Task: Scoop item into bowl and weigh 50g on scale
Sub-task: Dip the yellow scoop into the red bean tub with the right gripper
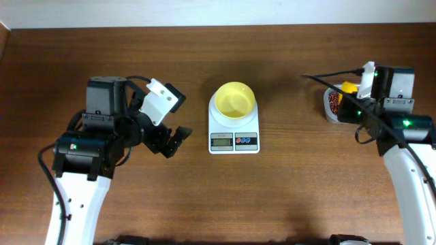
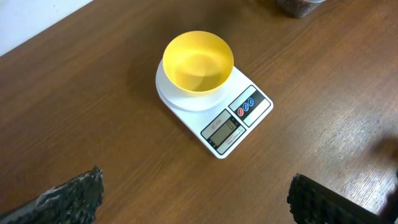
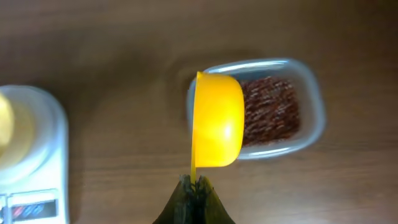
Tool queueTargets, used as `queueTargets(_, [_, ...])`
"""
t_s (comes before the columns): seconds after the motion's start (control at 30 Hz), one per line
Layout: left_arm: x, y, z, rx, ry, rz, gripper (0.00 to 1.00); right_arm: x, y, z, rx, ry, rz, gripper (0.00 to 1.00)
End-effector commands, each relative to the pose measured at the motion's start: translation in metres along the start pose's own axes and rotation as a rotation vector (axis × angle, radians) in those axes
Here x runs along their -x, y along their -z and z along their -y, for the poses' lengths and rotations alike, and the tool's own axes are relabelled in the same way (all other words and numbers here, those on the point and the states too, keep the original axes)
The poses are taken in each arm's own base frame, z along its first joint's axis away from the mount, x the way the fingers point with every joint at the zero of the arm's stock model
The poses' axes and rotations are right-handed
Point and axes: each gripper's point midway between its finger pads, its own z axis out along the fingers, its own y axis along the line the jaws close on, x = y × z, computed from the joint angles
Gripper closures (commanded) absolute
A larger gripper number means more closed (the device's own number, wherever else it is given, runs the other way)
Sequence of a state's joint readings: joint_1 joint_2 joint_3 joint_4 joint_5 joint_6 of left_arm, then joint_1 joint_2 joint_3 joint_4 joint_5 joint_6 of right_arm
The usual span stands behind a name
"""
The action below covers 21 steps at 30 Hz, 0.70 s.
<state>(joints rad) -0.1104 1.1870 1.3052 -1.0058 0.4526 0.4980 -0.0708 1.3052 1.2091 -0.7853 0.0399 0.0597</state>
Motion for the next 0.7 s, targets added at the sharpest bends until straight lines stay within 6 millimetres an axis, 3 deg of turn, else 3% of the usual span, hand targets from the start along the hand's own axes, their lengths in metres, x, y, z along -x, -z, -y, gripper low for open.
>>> queueTargets(0.0, [0.006, 0.005, -0.002, 0.017, -0.024, 0.015, 0.01, 0.011, 0.007, 0.017, -0.099, 0.110, 0.033, 0.96])
queueTargets(0.13, [0.006, 0.005, -0.002, 0.017, -0.023, 0.016, 0.01, 0.005, -0.008, 0.022, -0.129, 0.193, -0.018, 0.96])
queueTargets(0.37, [0.006, 0.005, -0.002, 0.016, -0.023, 0.015, 0.01, -0.022, -0.068, 0.038, -0.195, 0.198, -0.189, 0.96])
queueTargets(0.53, [0.006, 0.005, -0.002, 0.016, -0.024, 0.016, 0.01, -0.036, -0.101, 0.064, -0.172, 0.098, -0.250, 0.96])
queueTargets(0.67, [0.006, 0.005, -0.002, 0.016, -0.024, 0.016, 0.01, -0.056, -0.122, 0.042, 0.050, 0.021, -0.314, 0.96])
